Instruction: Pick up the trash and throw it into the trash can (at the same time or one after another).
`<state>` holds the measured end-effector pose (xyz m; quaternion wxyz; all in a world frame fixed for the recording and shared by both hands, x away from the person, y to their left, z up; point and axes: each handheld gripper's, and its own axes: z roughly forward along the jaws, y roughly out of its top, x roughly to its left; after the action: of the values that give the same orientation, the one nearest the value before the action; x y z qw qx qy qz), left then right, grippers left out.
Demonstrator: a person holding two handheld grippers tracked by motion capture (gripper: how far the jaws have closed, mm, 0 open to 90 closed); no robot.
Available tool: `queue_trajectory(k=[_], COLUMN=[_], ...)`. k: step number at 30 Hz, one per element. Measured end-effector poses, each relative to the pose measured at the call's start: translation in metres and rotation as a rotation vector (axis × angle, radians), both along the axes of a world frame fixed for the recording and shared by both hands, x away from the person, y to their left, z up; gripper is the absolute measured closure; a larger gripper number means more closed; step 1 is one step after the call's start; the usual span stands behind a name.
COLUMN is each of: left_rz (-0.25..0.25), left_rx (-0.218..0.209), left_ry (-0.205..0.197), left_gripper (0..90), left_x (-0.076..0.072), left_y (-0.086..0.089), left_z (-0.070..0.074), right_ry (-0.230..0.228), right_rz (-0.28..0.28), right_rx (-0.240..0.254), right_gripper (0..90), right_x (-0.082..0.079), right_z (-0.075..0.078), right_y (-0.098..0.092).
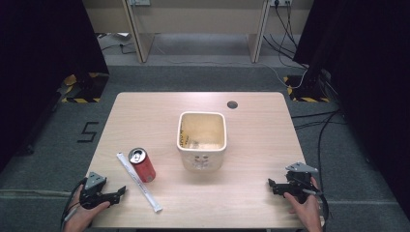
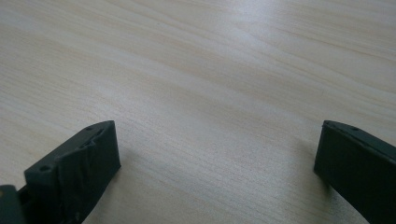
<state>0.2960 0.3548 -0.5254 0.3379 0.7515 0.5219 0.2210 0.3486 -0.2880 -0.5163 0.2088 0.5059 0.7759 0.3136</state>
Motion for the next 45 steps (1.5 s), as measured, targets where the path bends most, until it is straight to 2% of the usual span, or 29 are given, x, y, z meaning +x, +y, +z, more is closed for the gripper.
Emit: queue_trajectory(k=[12, 22, 30, 40, 45], left_rz=[-0.008, -0.022, -0.059, -0.085, -0.114], left_rx=[0.002, 0.003, -0.027, -0.025, -0.047], left_ry=[0.005, -0.011, -0.046, -0.066, -0.094], left_gripper=[13.0, 15.1, 15.1, 15.1, 15.1], left_x=[0.000, -0.003, -0.009, -0.011, -0.014], left_y=[0.000, -0.002, -0.010, -0.020, -0.029], left_z=[0.001, 0.001, 0.018, 0.026, 0.038], right_ry=[0.000, 0.000, 0.001, 0.002, 0.000], right_rz=[0.000, 0.001, 0.004, 0.004, 0.003], right_rx=[0.001, 0.001, 0.000, 0.001, 0.002], right_gripper=[0.1, 0.2, 0.2, 0.2, 0.2], right_x=[0.000, 0.000, 0.000, 0.000, 0.000], right_z=[0.000, 0.000, 0.000, 0.000, 0.000], right_y=[0.000, 0.000, 0.000, 0.000, 0.000])
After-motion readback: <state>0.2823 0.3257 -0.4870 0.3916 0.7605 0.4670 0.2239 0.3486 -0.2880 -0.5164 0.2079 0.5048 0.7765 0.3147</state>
